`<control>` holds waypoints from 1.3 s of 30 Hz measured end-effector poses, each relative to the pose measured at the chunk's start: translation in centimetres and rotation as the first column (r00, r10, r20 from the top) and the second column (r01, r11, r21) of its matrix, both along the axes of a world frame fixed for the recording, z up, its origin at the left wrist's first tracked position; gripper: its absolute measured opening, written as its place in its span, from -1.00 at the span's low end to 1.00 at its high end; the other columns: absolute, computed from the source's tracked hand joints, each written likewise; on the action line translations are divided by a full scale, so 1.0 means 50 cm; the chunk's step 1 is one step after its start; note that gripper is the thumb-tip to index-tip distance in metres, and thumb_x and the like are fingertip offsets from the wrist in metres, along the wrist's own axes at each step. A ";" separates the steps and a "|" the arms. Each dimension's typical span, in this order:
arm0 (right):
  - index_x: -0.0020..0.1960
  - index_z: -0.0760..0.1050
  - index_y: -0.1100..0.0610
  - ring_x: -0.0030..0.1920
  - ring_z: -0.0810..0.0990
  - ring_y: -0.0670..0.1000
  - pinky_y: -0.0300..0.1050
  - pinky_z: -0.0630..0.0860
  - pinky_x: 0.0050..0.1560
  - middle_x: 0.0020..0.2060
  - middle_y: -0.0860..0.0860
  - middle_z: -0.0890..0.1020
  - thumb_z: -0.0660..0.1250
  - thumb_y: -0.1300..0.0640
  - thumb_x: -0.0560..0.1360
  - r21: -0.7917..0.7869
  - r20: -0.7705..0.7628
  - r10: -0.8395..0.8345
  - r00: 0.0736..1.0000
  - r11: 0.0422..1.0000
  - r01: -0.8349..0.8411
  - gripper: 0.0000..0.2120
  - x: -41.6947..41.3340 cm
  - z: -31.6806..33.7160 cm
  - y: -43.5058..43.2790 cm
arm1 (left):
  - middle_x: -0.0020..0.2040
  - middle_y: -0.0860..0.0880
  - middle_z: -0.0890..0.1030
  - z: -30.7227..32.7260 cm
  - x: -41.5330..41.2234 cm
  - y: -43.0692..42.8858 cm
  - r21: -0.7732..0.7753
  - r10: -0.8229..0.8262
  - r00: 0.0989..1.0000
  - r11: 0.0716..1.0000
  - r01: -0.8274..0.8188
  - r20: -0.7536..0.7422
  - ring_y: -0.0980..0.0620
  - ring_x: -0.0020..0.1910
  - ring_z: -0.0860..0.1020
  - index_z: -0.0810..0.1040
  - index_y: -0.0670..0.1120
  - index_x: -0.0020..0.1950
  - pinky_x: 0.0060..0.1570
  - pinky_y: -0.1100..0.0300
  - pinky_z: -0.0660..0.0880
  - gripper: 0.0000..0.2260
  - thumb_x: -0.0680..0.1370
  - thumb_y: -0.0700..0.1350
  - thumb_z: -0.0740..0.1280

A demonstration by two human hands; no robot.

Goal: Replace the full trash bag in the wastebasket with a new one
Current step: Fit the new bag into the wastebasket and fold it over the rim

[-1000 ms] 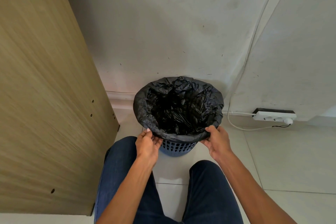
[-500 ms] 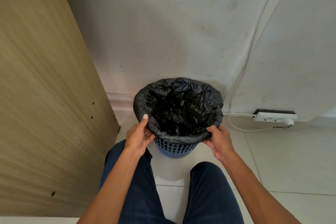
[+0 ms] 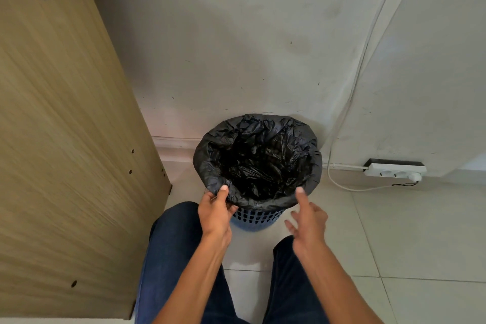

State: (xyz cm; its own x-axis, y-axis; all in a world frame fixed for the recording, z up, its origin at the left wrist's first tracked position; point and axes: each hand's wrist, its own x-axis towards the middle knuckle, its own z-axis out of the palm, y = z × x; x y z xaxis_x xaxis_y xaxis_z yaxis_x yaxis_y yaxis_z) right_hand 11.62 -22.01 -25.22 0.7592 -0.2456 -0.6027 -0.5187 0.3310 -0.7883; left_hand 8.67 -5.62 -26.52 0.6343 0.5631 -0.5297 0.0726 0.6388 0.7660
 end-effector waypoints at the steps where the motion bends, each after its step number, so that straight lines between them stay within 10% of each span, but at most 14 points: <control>1: 0.33 0.33 0.19 0.10 0.56 0.09 0.07 0.63 0.04 0.07 0.06 0.52 0.47 -0.09 0.48 0.013 -0.022 0.036 0.999 0.999 -0.036 -0.41 -0.018 -0.001 0.019 | -0.02 -0.13 0.64 0.001 -0.003 -0.014 0.003 0.011 1.000 1.000 -0.011 -0.006 -0.01 -0.10 0.61 0.54 -0.16 -0.01 -0.17 0.13 0.59 -0.94 0.60 -0.18 0.38; 6: 0.28 0.42 0.26 0.04 0.66 0.19 -0.06 0.65 -0.30 0.14 0.21 0.61 0.46 0.10 0.51 0.130 0.025 0.009 1.000 0.991 -0.012 -0.56 -0.039 -0.028 0.094 | 0.04 -0.13 0.65 0.002 -0.028 -0.083 -0.006 0.046 0.999 0.999 -0.046 0.005 -0.01 -0.05 0.63 0.54 -0.14 0.05 -0.14 0.13 0.56 -0.93 0.61 -0.16 0.36; 17: 0.24 0.34 0.23 0.10 0.60 0.18 0.20 0.66 -0.05 0.17 0.20 0.54 0.28 0.32 0.59 0.040 0.093 -0.051 0.994 0.998 0.048 -0.74 -0.008 -0.031 0.070 | 0.21 -0.17 0.59 0.011 -0.009 -0.023 -0.023 -0.008 0.999 1.000 0.007 -0.033 -0.14 0.18 0.59 0.43 -0.18 0.33 -0.13 0.02 0.62 -0.74 0.69 -0.10 0.21; 39: 0.30 0.37 0.27 0.11 0.64 0.27 0.04 0.66 -0.25 0.17 0.25 0.60 0.23 0.35 0.61 0.064 0.093 0.135 0.986 0.988 -0.141 -0.73 0.029 -0.025 -0.036 | -0.04 -0.14 0.65 0.011 0.011 0.074 -0.127 -0.140 0.990 0.983 0.135 -0.030 -0.06 -0.09 0.63 0.59 -0.18 0.05 -0.12 0.09 0.59 -0.86 0.65 -0.23 0.23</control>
